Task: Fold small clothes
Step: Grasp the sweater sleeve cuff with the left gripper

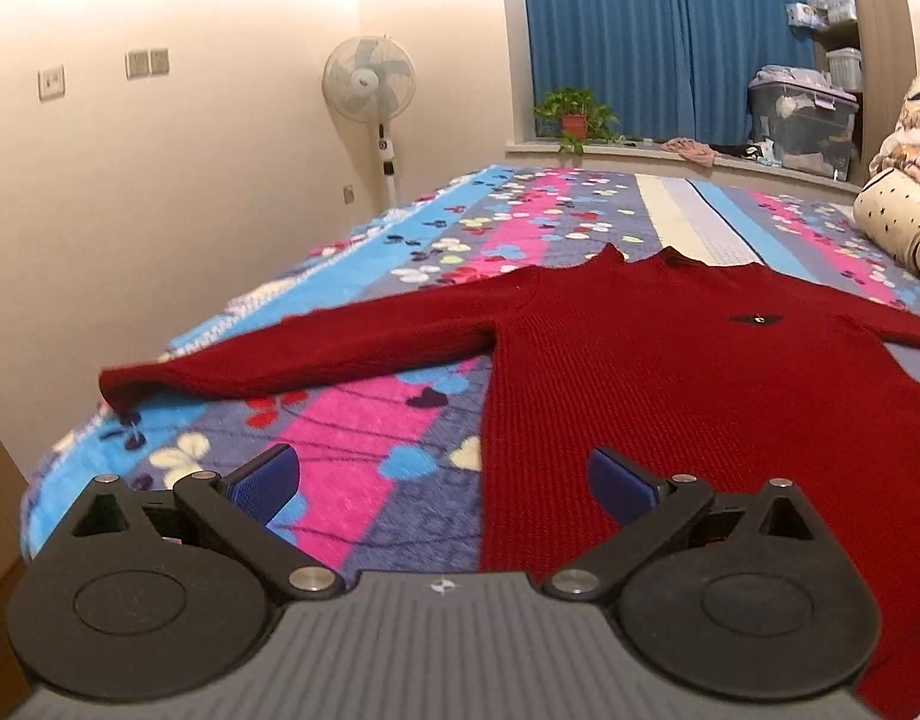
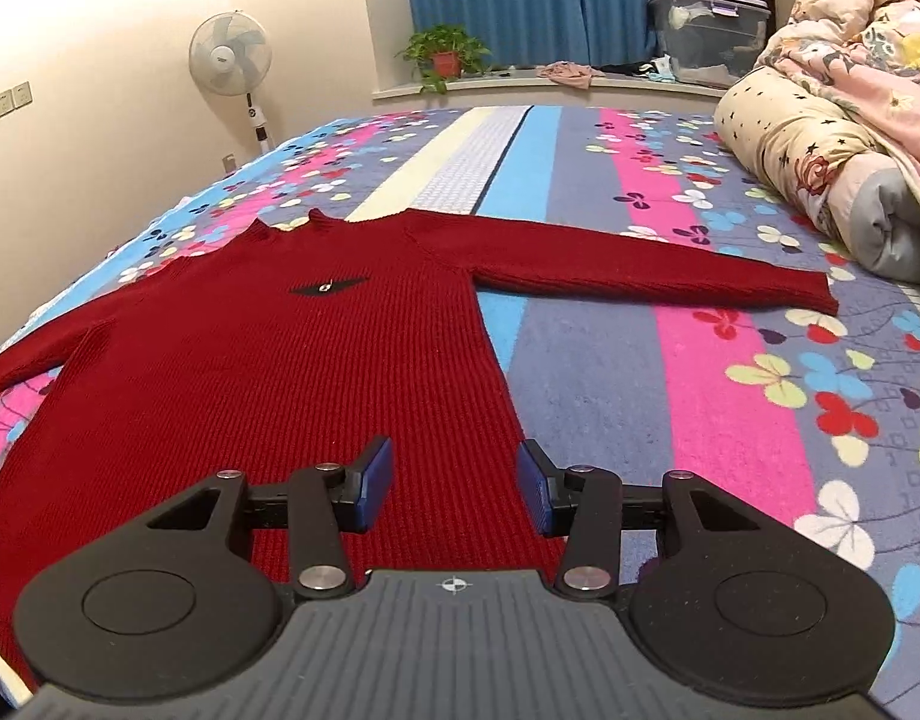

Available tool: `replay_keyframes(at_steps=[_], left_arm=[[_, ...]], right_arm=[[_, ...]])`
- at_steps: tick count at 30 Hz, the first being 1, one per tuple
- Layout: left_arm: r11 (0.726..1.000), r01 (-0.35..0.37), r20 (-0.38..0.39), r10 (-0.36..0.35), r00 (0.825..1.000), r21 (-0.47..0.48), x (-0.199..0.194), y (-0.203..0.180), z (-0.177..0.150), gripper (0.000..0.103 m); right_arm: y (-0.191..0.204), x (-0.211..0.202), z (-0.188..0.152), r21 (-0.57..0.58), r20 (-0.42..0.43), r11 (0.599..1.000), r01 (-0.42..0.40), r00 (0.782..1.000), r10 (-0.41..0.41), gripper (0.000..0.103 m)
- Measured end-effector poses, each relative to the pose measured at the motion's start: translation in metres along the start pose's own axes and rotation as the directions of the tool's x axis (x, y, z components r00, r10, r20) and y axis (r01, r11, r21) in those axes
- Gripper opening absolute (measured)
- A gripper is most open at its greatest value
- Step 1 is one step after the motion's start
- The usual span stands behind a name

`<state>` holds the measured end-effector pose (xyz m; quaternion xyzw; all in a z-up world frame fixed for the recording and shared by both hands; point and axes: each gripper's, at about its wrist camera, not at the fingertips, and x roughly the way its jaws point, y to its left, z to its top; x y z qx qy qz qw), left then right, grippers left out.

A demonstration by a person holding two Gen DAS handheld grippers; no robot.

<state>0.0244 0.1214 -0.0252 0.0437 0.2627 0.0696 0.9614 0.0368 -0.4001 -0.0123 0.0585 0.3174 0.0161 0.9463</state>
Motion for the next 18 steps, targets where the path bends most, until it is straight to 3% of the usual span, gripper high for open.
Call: replay_keyframes(at_steps=[8,13,18], left_arm=[[1.0,-0.002,-0.024,0.002,1.0,-0.031,0.008,0.012,0.019,0.103],[0.996,-0.024,-0.016,0.023,1.0,-0.09,0.022,0.034,0.053,0.103],[0.994,-0.084,-0.006,0.084,0.996,-0.069,0.055,0.047,0.087,0.103]], right_arm=[[0.005,-0.002,0.006,-0.001,0.011,1.0,-0.006,1.0,0.006,0.047],[0.009,0.003,0.009,0.002,-0.014,1.0,-0.028,1.0,0.028,0.047],[0.013,0.011,0.011,0.0,-0.035,1.0,-0.029,0.999,0.029,0.041]])
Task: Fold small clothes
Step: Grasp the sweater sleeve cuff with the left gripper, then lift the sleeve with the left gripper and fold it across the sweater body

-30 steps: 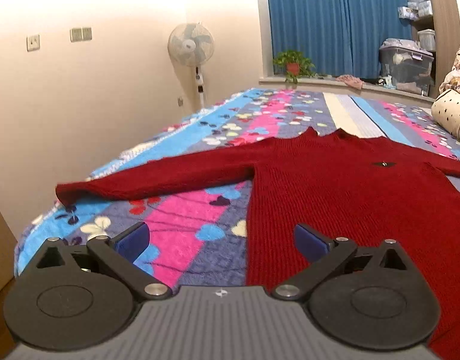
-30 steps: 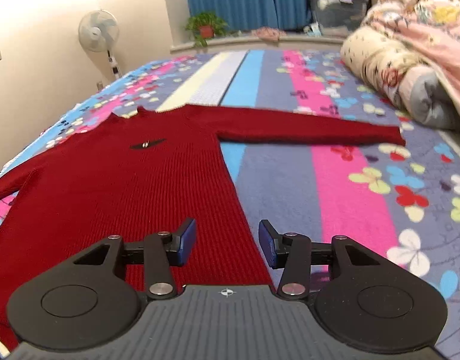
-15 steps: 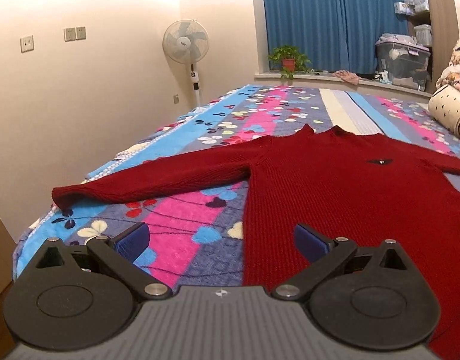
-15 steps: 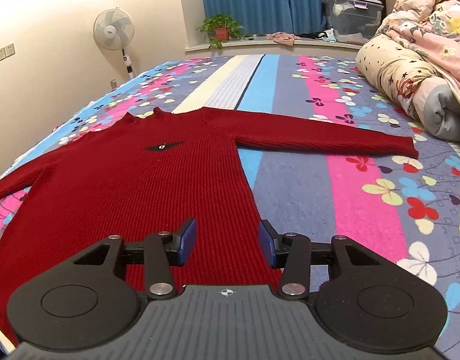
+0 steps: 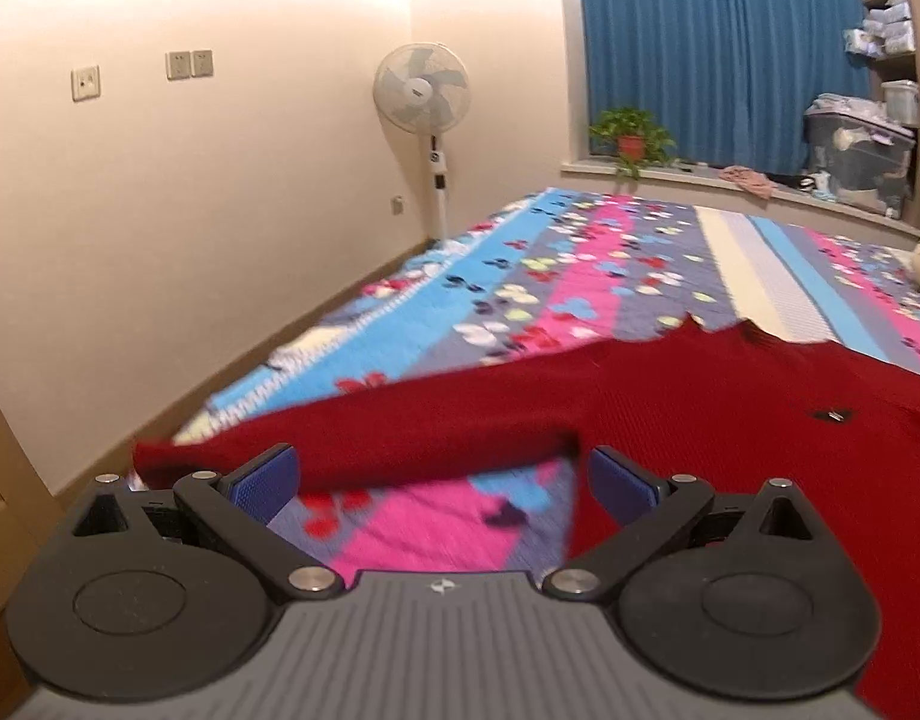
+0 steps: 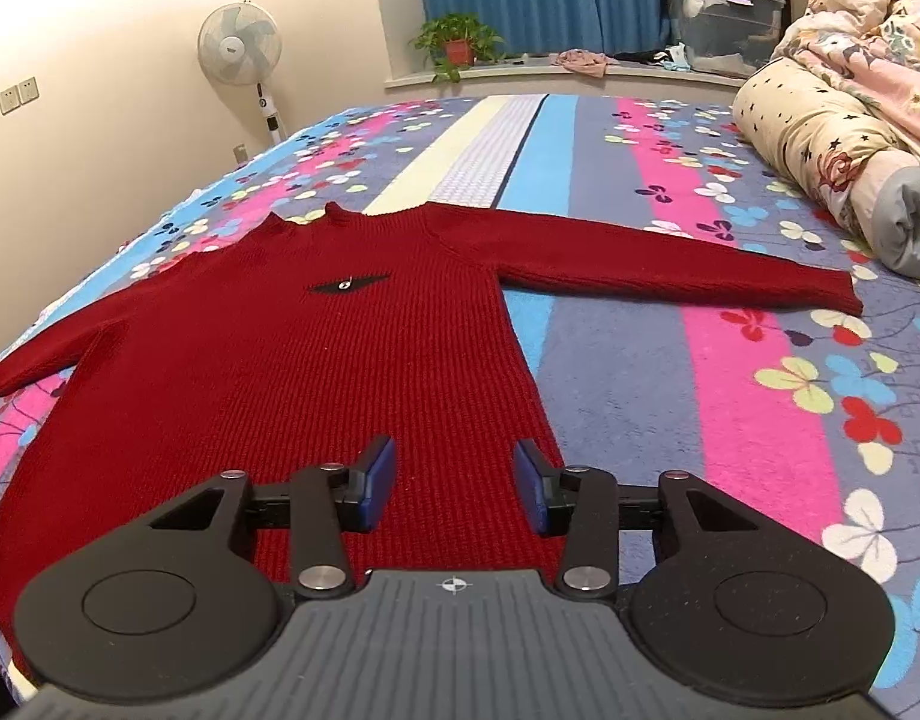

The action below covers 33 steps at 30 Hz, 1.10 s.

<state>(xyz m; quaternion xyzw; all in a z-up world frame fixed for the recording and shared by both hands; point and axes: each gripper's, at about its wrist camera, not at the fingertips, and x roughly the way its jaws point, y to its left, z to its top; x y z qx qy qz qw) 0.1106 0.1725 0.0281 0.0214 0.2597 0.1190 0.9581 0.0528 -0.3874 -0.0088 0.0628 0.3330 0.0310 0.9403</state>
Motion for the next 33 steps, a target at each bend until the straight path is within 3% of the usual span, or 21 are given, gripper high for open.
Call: replay_keyframes(at_steps=[2,3,5,7,9,15,19,27,29,33], left_arm=[[1.0,0.003,-0.011,-0.003,1.0,-0.021,0.018,0.005,0.008,0.1],[1.0,0.011,-0.017,-0.011,1.0,-0.027,0.027,0.007,0.009,0.092],[1.0,0.023,-0.033,-0.023,0.999,-0.015,0.047,0.011,0.007,0.073],[1.0,0.014,-0.056,-0.014,0.998,-0.011,0.067,0.017,0.0,0.033],[0.998,0.008,-0.098,-0.013,0.995,-0.059,0.085,0.028,-0.004,0.021],[0.957,-0.057,-0.161,0.011,0.987,-0.285,0.133,0.085,-0.006,0.026],[0.891,-0.092,-0.22,-0.01,0.975,-0.445,0.159,0.121,-0.014,0.057],[0.723,-0.177,-0.301,-0.045,0.952,-0.667,0.197,0.179,-0.038,0.061],[0.71,-0.182,-0.301,-0.043,0.953,-0.68,0.204,0.184,-0.04,0.061],[0.734,-0.209,-0.296,0.011,0.955,-0.646,0.216,0.181,-0.038,0.06]], right_arm=[[0.001,0.003,0.001,-0.001,0.001,1.0,0.007,1.0,-0.007,0.035],[0.001,0.004,0.001,-0.004,0.003,1.0,0.012,1.0,-0.012,0.03],[0.002,0.007,0.002,-0.008,0.003,1.0,0.018,1.0,-0.018,0.023],[0.003,0.01,0.002,-0.005,0.004,1.0,0.022,1.0,-0.022,0.012],[0.002,0.013,0.003,0.002,0.005,1.0,0.022,1.0,-0.022,0.005],[0.004,0.022,0.009,-0.002,0.003,1.0,-0.005,1.0,0.005,0.005],[0.012,0.037,0.01,-0.027,-0.048,0.999,-0.042,0.998,0.041,0.006],[0.03,0.077,0.006,-0.099,-0.206,0.994,-0.049,0.978,0.028,0.006],[0.033,0.085,0.002,-0.117,-0.24,0.992,-0.044,0.971,0.015,0.006],[0.037,0.095,-0.003,-0.148,-0.272,0.988,-0.046,0.962,0.005,0.006]])
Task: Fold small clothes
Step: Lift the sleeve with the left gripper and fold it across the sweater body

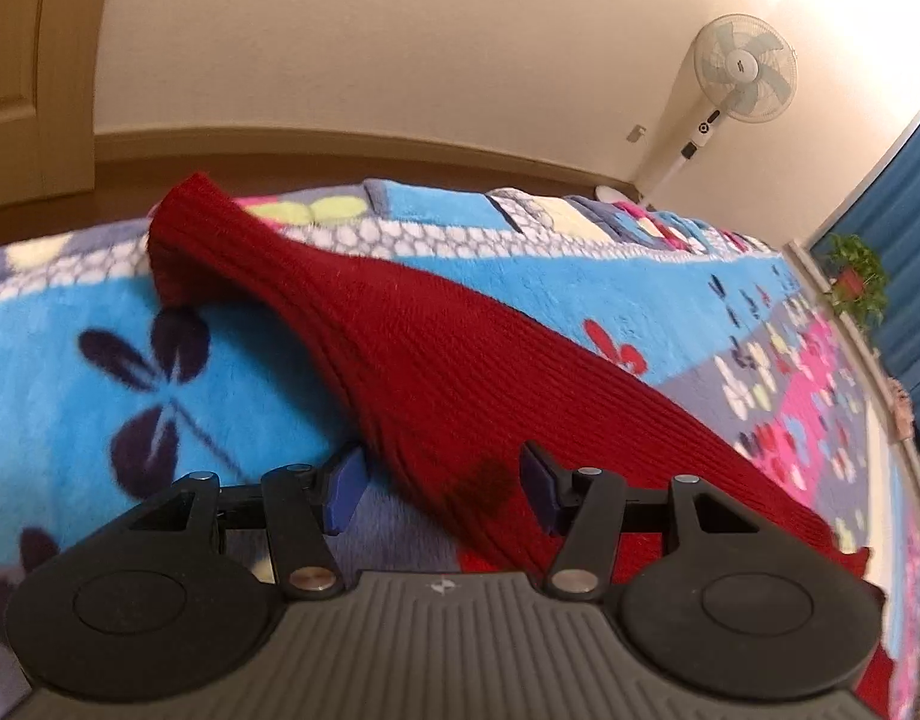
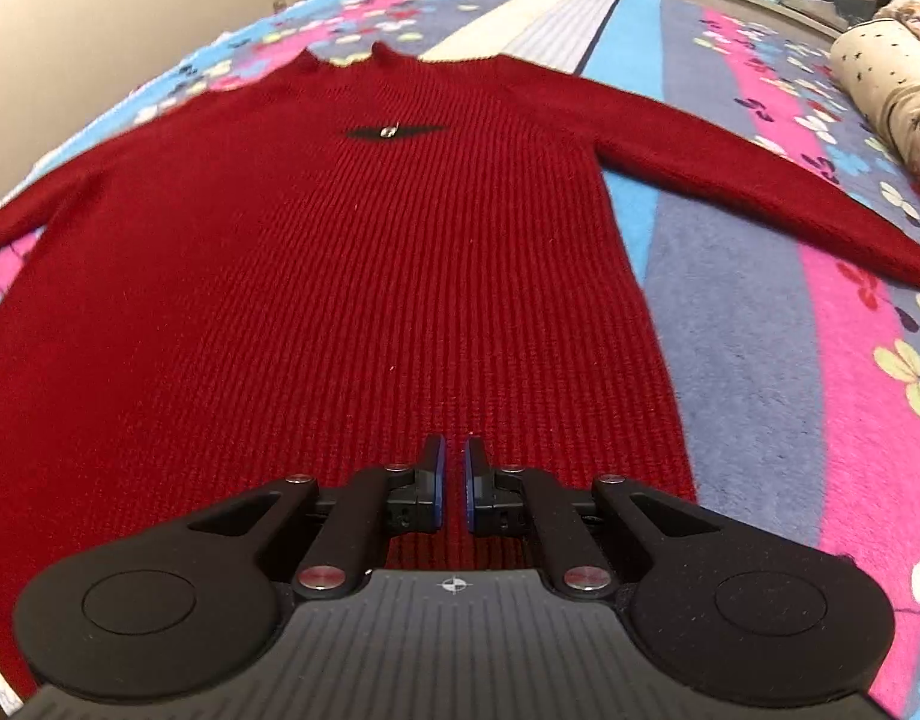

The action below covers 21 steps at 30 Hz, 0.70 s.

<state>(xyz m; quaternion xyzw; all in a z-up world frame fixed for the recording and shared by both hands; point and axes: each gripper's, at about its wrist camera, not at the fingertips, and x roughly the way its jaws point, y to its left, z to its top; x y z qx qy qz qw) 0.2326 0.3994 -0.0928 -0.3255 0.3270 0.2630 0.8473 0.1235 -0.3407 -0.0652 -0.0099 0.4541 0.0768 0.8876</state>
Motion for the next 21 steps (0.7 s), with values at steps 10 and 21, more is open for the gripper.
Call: replay_keyframes(at_steps=[10,21], left_arm=[[0.941,-0.239,0.21,0.19,0.959,0.241,-0.009,-0.069,-0.022,0.013],[0.776,0.171,0.251,-0.392,0.885,0.608,-0.101,-0.224,-0.118,0.011]], right_arm=[[0.021,0.001,0.001,-0.127,-0.001,0.992,0.026,1.0,-0.026,0.006],[0.022,-0.001,0.003,-0.157,0.0,0.988,0.014,1.0,-0.014,0.006]])
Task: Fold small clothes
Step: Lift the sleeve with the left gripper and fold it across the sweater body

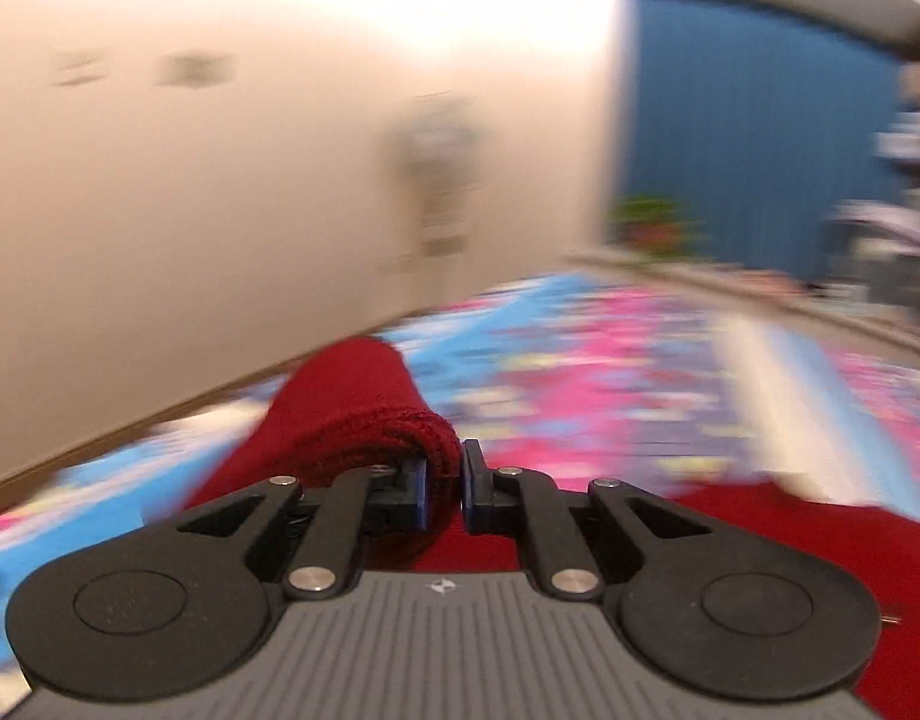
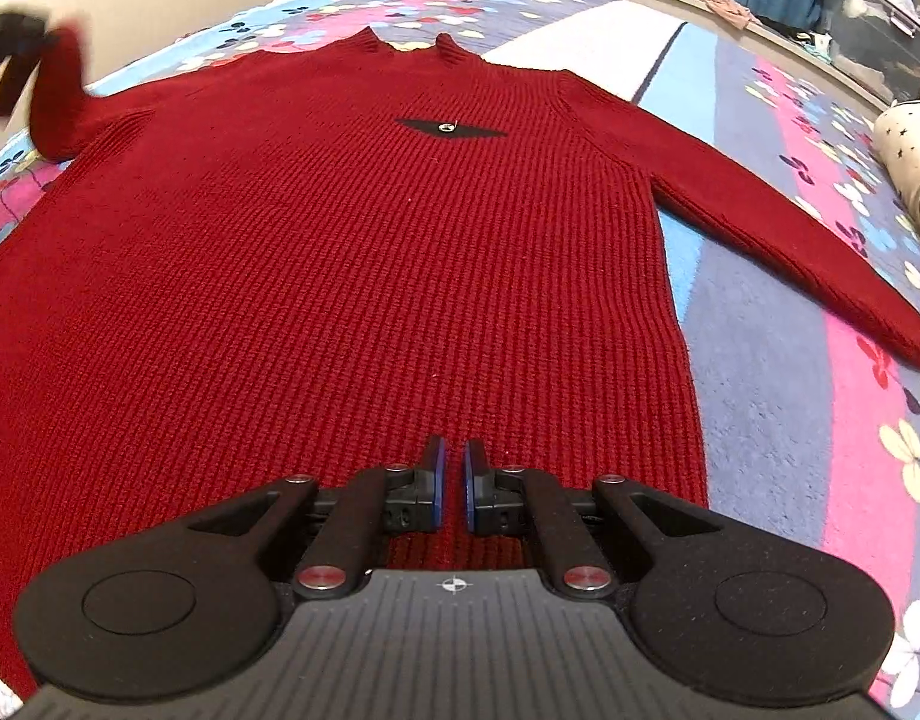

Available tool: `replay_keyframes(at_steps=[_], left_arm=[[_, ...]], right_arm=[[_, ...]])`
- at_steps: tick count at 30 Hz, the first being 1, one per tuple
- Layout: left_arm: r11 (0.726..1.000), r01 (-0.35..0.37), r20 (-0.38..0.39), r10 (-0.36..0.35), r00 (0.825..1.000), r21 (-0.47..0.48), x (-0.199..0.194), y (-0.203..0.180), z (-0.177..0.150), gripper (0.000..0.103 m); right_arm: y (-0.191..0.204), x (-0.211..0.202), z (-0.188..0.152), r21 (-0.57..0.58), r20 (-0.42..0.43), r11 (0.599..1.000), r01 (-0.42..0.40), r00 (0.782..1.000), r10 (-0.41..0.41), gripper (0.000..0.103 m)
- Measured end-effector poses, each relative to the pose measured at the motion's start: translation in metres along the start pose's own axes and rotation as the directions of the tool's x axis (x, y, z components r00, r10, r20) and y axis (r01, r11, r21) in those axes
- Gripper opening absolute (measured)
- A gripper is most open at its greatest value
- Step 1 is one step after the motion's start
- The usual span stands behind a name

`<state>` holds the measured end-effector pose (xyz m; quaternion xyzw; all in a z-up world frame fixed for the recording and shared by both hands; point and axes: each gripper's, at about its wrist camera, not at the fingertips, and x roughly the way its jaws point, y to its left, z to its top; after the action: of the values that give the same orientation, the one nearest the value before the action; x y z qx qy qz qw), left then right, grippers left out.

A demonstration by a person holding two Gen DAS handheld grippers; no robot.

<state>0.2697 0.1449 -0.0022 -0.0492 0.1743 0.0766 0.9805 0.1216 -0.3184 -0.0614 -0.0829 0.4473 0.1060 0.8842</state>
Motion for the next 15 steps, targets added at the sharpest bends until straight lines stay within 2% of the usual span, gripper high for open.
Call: replay_keyframes(at_steps=[1,2,3,4,5,7,8,9,11,13,14,15], left_arm=[[0.99,0.138,-0.015,-0.138,0.99,0.018,-0.006,-0.028,-0.001,0.012],[0.965,0.262,-0.055,-0.26,0.964,0.032,-0.008,-0.051,-0.003,0.014],[0.922,0.385,-0.113,-0.379,0.919,0.042,-0.011,-0.074,-0.007,0.025],[0.869,0.492,-0.163,-0.479,0.863,0.049,-0.016,-0.093,-0.01,0.03],[0.829,0.558,-0.163,-0.545,0.823,0.048,-0.024,-0.104,-0.013,0.03],[0.801,0.599,-0.13,-0.592,0.795,0.018,-0.034,-0.106,-0.011,0.036],[0.8,0.6,-0.13,-0.596,0.793,-0.01,-0.032,-0.101,-0.009,0.036],[0.814,0.579,-0.129,-0.579,0.805,-0.04,-0.028,-0.092,-0.007,0.036],[0.874,0.483,-0.138,-0.484,0.864,-0.049,-0.019,-0.074,-0.006,0.036],[0.932,0.361,-0.196,-0.362,0.911,-0.042,-0.003,-0.054,-0.008,0.036],[0.956,0.29,-0.234,-0.29,0.928,-0.035,0.005,-0.045,-0.01,0.036],[0.971,0.237,-0.259,-0.24,0.936,-0.041,0.01,-0.036,-0.013,0.036]], right_arm=[[0.0,0.0,0.0,0.0,0.001,1.0,-0.001,1.0,0.001,0.006],[-0.001,0.001,0.0,0.002,0.001,1.0,-0.002,1.0,0.002,0.006],[-0.001,0.001,0.0,0.002,0.003,1.0,-0.003,1.0,0.003,0.006],[-0.001,0.001,0.0,0.001,0.008,1.0,-0.005,1.0,0.005,0.006],[-0.002,0.001,-0.001,0.002,0.012,1.0,-0.008,1.0,0.008,0.006],[-0.002,0.001,-0.002,0.01,0.017,1.0,-0.012,1.0,0.012,0.006],[-0.003,0.001,-0.002,0.014,0.021,1.0,-0.014,1.0,0.014,0.006],[-0.003,0.0,-0.002,0.017,0.025,1.0,-0.017,1.0,0.016,0.006],[-0.005,-0.001,-0.003,0.031,0.04,0.999,-0.019,0.999,0.018,0.006],[-0.006,-0.005,-0.004,0.055,0.077,0.998,-0.023,0.997,0.019,0.006],[-0.007,-0.009,-0.004,0.072,0.112,0.997,-0.033,0.993,0.025,0.006],[-0.008,-0.013,-0.003,0.089,0.148,0.995,-0.051,0.988,0.038,0.006]])
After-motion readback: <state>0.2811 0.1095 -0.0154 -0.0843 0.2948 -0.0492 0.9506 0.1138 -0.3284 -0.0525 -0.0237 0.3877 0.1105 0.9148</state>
